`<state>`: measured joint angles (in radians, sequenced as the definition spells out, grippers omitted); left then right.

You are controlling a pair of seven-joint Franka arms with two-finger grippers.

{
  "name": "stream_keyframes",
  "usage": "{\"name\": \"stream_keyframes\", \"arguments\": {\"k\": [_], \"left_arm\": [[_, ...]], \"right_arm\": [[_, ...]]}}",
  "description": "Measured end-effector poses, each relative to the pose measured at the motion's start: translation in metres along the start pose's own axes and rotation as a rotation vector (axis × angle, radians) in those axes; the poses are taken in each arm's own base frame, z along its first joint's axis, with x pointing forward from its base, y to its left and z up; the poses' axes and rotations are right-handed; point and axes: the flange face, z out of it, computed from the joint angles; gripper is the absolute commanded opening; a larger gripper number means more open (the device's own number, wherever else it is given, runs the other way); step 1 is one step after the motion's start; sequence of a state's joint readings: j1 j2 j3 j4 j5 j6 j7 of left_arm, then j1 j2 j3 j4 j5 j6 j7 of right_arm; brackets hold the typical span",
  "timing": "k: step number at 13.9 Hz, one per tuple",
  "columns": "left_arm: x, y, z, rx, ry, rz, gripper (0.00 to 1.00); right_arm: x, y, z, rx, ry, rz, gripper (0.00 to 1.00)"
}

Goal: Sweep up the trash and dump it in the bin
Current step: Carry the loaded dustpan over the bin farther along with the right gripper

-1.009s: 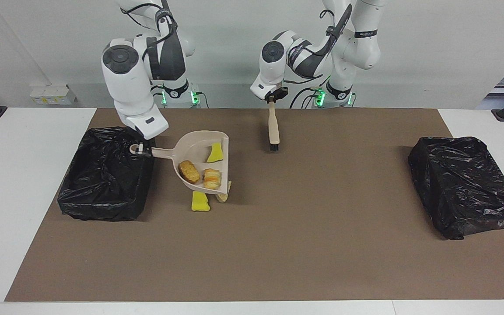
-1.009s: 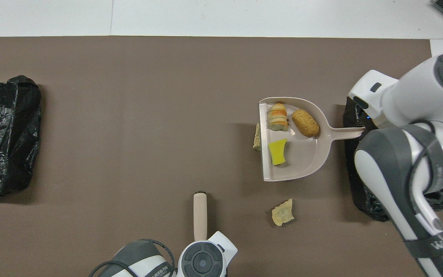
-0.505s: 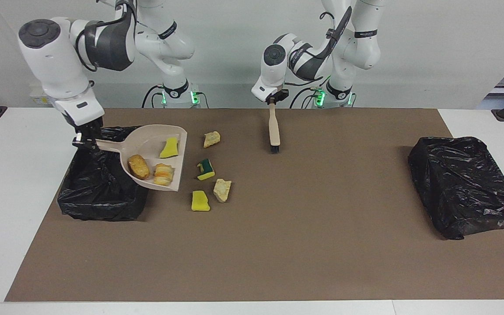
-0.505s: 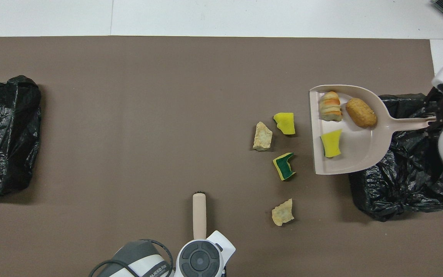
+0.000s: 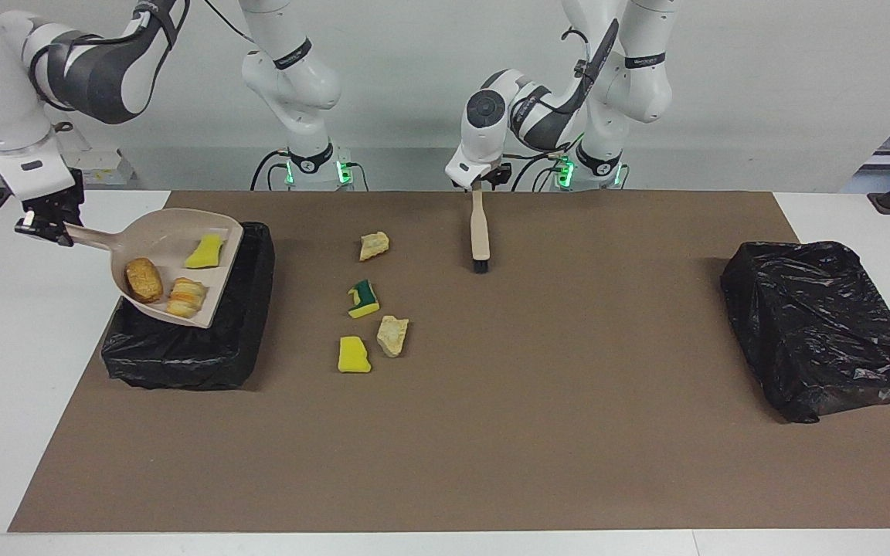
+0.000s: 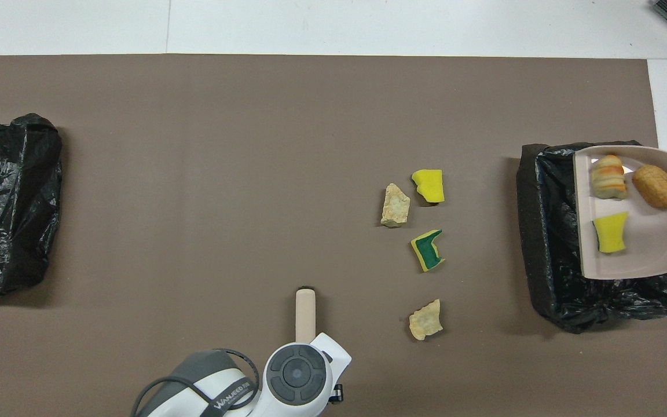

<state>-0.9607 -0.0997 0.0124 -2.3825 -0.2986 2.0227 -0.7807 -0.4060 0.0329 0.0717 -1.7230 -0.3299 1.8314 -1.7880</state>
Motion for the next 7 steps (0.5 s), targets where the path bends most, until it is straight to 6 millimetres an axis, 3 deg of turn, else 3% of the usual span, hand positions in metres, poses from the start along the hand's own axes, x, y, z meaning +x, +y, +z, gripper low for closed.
{"name": "stream_keyframes", "arguments": {"k": [4,7], "left_arm": [[0.044,-0.011,-0.072,-0.041,0.144,0.056,1.0],[0.087,-0.042,-0.135,-0.031,0.288,0.136,1.0]], "right_arm": [[0.0,-0.012,0.018,0.029,-0.173,-0.05,0.0],[0.021,-0.007,0.024,0.052,-0.332,-0.047,0.0]]}}
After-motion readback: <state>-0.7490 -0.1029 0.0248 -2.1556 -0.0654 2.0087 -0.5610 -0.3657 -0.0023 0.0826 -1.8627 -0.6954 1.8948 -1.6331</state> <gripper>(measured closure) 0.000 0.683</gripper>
